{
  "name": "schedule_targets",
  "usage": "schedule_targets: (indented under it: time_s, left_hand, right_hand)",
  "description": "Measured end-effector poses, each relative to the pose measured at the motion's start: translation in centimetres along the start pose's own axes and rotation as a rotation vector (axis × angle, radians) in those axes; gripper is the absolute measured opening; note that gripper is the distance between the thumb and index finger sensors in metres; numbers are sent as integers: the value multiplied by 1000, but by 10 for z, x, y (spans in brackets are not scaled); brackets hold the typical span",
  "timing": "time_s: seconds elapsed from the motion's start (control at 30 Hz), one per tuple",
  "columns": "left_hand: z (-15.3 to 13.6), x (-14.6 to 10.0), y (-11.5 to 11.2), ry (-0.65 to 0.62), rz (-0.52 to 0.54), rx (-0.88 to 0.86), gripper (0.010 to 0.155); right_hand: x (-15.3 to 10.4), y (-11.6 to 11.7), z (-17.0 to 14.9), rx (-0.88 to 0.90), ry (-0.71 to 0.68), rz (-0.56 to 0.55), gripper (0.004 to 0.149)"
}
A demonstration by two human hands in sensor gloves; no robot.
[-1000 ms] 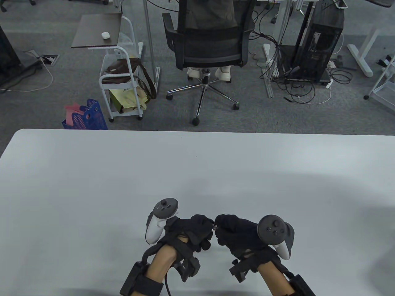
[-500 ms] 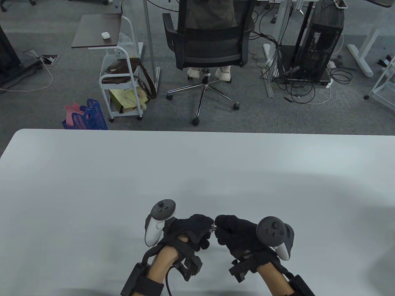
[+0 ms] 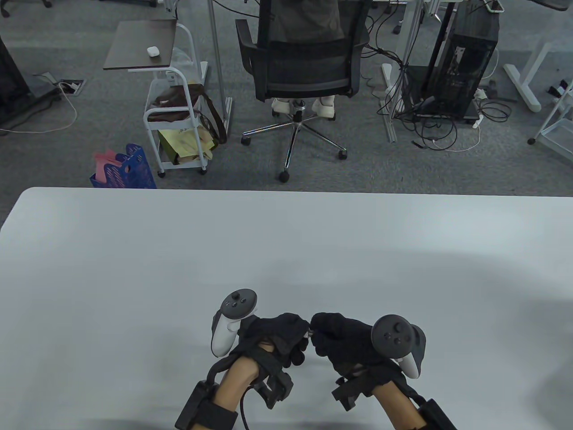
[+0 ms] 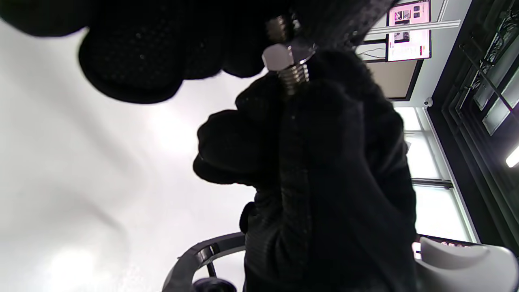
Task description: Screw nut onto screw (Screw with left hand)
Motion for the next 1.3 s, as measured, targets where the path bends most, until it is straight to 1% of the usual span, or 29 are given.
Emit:
schedule_targets:
  time_s: [0.07, 0.1, 0.13, 0.17, 0.2, 0.23, 0.27, 0.33, 0.4, 0.5, 0.57, 0.6, 0.63, 0.67, 0.73, 0.8, 0.87, 0.93, 1.0, 1.07, 1.13, 1.2, 1.27, 1.3]
  left_hand:
    - [2, 0, -1, -12, -39, 7, 54]
    - [2, -1, 0, -19, -42, 5, 54]
    - [1, -1, 0, -20, -37, -7, 58]
    - [-2, -1, 1, -14, -12, -41, 65]
    - [-3, -2, 1, -2, 19, -53, 66]
    - [-5, -2, 1, 20, 30, -43, 66]
    - [-5, -1, 0, 29, 10, -14, 63]
    - [-3, 0, -1, 11, 1, -13, 57]
    - [0, 0, -1, 6, -8, 7, 55]
    - [0, -1, -1, -8, -36, -11, 55]
    - [-1, -2, 0, -13, -1, -34, 64]
    - [-2, -2, 1, -3, 19, -36, 66]
    - [-3, -2, 2, 15, 30, -22, 65]
    - [-4, -2, 1, 17, 15, -13, 62]
    - [-3, -1, 0, 7, 3, -18, 57]
    - [-1, -1, 0, 2, 9, -8, 55]
    - [2, 0, -2, -10, -38, -3, 55]
    - [0, 0, -2, -16, -41, -15, 56]
    - [-1, -1, 0, -15, -8, -34, 65]
    - [-2, -2, 2, -10, 49, -45, 63]
    - [-1, -1, 2, -10, 21, -17, 59]
    - [1, 0, 2, -15, 17, 13, 55]
    - [2, 1, -1, -45, -49, 0, 55]
    - [1, 1, 0, -49, -58, -19, 55]
  right_hand:
    - [0, 0, 0, -1, -1, 1, 45]
    - [0, 0, 0, 15, 1, -3, 45]
    - [0, -1, 0, 15, 1, -8, 45]
    - [0, -1, 0, 11, -1, -7, 45]
    - [0, -1, 0, 9, -1, -8, 45]
    - [0, -1, 0, 9, 0, -7, 45]
    - [0, -1, 0, 8, 0, -7, 45]
    - [-1, 0, 0, -6, -2, -5, 45]
    - [0, 0, 0, 3, -1, -2, 45]
    - [0, 0, 1, 6, -2, -3, 45]
    - [-1, -1, 1, 5, -5, -8, 45]
    - [-1, -1, 0, 7, -5, -11, 45]
    - [-1, -1, 0, 9, -4, -13, 45]
    - [-1, -2, 0, 5, -4, -14, 45]
    - [0, -2, 0, -1, -5, -15, 45]
    - [-1, -2, 1, 4, -5, -16, 45]
    - [0, -2, 1, 4, -6, -12, 45]
    - [0, -2, 1, 6, -6, -13, 45]
    - [0, -3, 1, 7, -7, -14, 45]
    - [0, -3, 2, 8, -9, -17, 45]
    - [0, -3, 1, 8, -8, -19, 45]
    - [0, -3, 1, 16, -7, -17, 45]
    - [-1, -2, 1, 11, -9, -12, 45]
    - [0, -2, 1, 25, -6, -12, 45]
Point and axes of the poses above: the tracker on the back of each hand, its own z axis roughly to the thumb side, its own x axis roughly from the wrist to the fingertips, y = z × x, the point moved 3 cm from there along x, roughly from the wrist to the fingertips, and after that the axes turned 10 degrees about x, right-handed, at the moved point
